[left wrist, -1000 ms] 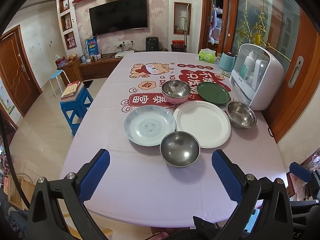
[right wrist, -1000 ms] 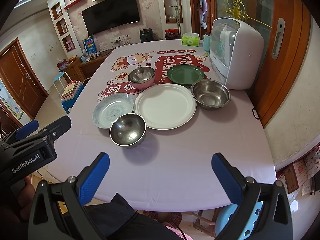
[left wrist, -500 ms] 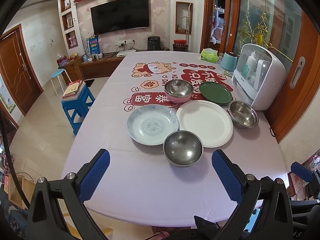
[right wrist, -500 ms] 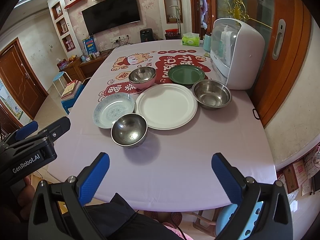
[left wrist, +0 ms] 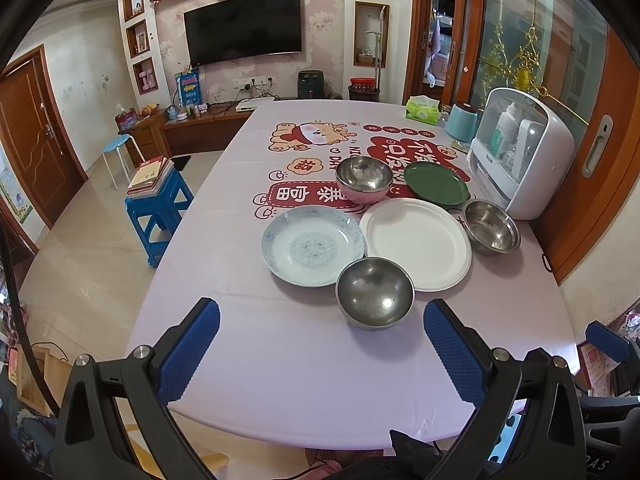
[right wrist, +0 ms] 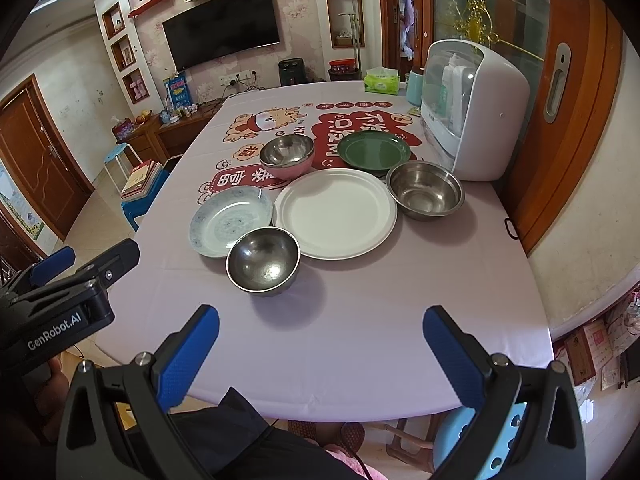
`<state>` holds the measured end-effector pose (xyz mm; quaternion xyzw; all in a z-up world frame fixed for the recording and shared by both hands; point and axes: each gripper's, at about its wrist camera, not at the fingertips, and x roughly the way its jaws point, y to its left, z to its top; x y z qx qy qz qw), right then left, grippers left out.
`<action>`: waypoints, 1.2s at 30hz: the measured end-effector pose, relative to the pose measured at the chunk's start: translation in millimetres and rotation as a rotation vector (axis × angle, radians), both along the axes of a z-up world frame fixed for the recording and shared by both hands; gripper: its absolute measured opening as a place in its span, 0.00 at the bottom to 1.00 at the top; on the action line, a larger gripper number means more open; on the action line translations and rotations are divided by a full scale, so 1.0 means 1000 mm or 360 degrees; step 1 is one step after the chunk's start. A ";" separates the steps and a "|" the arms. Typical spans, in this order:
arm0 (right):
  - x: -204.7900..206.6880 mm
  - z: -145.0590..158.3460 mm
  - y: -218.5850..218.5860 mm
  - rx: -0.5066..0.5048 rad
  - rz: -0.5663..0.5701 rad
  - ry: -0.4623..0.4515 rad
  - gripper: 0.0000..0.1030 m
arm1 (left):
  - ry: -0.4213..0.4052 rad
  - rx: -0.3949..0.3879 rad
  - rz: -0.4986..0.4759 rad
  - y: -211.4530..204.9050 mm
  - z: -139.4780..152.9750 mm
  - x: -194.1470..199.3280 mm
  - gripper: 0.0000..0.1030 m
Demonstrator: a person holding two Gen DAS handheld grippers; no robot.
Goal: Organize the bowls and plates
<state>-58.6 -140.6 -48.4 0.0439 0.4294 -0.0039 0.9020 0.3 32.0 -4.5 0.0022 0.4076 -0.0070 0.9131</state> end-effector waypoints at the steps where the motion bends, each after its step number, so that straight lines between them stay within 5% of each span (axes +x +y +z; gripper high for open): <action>1: -0.001 0.000 0.001 0.0000 0.0000 0.0001 0.99 | 0.0000 -0.0002 -0.0003 0.002 0.000 -0.001 0.99; 20: -0.026 -0.002 0.040 -0.0043 -0.0087 -0.0108 0.99 | -0.0090 0.0003 -0.0134 0.026 0.009 -0.012 0.99; 36: -0.032 -0.004 0.030 0.0075 -0.0207 -0.0132 0.99 | -0.0021 -0.0035 -0.0254 0.025 0.002 0.002 0.99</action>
